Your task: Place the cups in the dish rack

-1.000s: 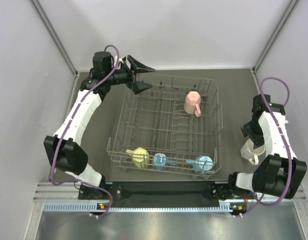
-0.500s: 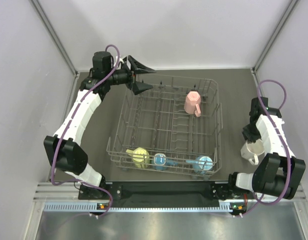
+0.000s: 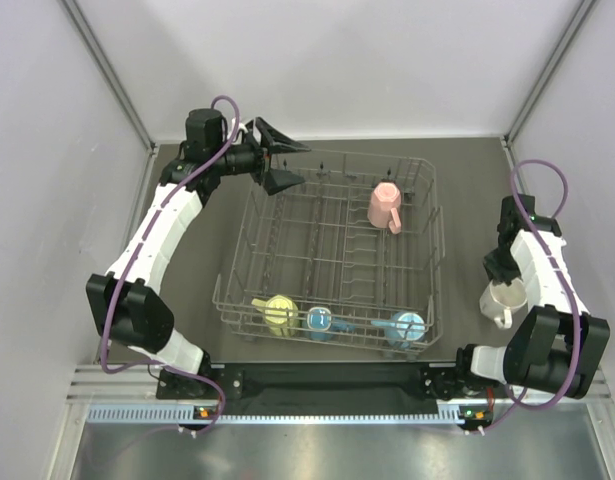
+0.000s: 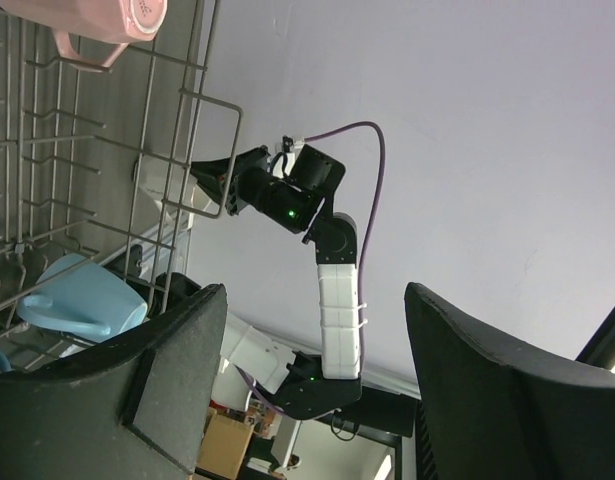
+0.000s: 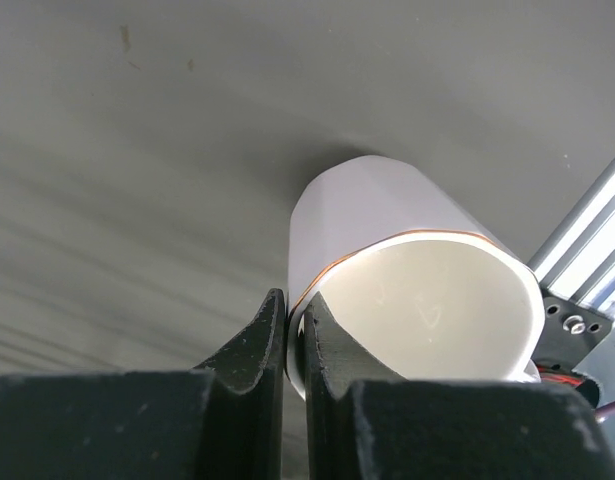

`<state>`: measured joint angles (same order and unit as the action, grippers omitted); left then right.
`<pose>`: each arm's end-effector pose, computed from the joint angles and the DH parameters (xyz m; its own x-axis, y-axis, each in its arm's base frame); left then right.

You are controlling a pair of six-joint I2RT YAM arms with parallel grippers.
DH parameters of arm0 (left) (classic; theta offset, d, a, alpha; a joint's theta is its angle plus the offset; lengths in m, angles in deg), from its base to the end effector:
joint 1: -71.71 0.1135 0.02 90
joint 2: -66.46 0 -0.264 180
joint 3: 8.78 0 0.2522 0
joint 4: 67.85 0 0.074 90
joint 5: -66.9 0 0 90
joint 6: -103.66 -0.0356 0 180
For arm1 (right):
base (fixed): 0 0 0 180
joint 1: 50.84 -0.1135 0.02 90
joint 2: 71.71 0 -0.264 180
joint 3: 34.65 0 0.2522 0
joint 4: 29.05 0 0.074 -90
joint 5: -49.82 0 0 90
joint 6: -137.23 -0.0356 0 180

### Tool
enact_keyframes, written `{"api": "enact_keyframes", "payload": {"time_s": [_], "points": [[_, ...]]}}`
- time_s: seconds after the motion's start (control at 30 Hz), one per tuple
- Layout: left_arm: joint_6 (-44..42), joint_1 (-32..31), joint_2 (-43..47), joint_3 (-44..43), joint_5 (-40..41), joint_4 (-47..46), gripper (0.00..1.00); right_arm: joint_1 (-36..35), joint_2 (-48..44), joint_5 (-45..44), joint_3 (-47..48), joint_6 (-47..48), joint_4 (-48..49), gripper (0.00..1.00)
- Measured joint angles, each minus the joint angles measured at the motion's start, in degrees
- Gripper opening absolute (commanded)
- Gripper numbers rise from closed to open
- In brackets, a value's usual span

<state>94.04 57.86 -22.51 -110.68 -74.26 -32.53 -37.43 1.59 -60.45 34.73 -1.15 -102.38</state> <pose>0.3333 -0.1107 0.3972 -0.8992 -0.4151 0.1380 -0.2227 0.1628 -0.9612 0.2106 -0.0629 0.2444 -0.4119 0.8191 -0.3992 0.9031 0.4252 -0.0594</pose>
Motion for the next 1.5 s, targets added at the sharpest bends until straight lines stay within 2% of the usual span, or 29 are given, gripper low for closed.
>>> {"api": "enact_keyframes", "payload": {"time_s": [0.2, 0.4, 0.77, 0.97, 1.23, 1.5], "points": [[-0.1, 0.0, 0.0, 0.1, 0.0, 0.0, 0.77, 0.0, -0.4, 1.8, 1.6, 4.4, 0.4, 0.0], [0.0, 0.0, 0.0, 0.1, 0.0, -0.1, 0.77, 0.0, -5.9, 9.4, 5.6, 8.8, 2.6, 0.0], [-0.7, 0.0, 0.5, -0.2, 0.7, -0.6, 0.78, 0.0, -5.6, 22.4, 30.5, 10.6, 3.7, 0.0], [-0.3, -0.3, 1.3, -0.2, 1.1, -3.9, 0.79, 0.1, -3.3, 28.1, 44.1, 9.4, 4.6, 0.0], [0.7, -2.3, 1.3, -0.2, 1.3, -13.0, 0.82, -1.1, -0.1, 44.8, 47.6, -0.3, 14.4, 0.0], [-2.2, -6.7, 2.1, 1.2, 4.6, -23.1, 0.82, -8.3, 0.9, 59.4, 37.4, -21.4, 38.4, 0.0]]}}
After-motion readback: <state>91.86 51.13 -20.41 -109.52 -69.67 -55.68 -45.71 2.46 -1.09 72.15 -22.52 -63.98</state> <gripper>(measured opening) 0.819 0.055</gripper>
